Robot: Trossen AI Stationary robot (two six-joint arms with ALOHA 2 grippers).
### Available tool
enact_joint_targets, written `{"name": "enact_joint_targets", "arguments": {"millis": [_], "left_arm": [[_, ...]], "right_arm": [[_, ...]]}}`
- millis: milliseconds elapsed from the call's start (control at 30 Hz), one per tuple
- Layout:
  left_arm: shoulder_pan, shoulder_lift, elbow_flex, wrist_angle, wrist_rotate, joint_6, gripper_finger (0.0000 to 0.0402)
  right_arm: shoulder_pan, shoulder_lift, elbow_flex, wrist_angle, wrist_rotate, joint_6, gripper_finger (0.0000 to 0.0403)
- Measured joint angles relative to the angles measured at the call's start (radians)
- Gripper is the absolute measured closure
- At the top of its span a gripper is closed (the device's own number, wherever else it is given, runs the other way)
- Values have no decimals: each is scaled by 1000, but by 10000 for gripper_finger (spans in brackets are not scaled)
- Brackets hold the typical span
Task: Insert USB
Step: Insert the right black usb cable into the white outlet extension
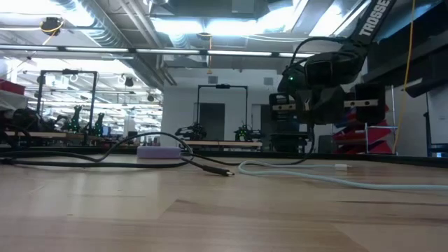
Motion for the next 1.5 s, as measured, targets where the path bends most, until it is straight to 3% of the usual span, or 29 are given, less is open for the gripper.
{"name": "enact_joint_targets", "arguments": {"millis": [400,633,933,1100,1167,1233,1333,1500], "left_arm": [[16,0,-1,1,18,28,87],[12,4,-4,-61,80,269,87],[12,4,-5,-155,82,252,87],[16,4,-5,-169,213,285,87],[16,0,-4,-183,259,298,87],[16,-10,-2,-179,251,286,87],[16,-14,24,-180,137,287,87],[16,-15,29,-179,66,362,87]], "right_arm": [[0,0,0,-1,2,0,402],[0,0,0,-2,-2,0,402],[0,0,0,-12,-2,0,402],[0,0,0,-11,2,1,402],[8,0,0,-2,51,15,402],[26,0,-1,45,143,74,402],[66,0,-1,154,297,191,402],[122,0,11,246,275,267,402]]}}
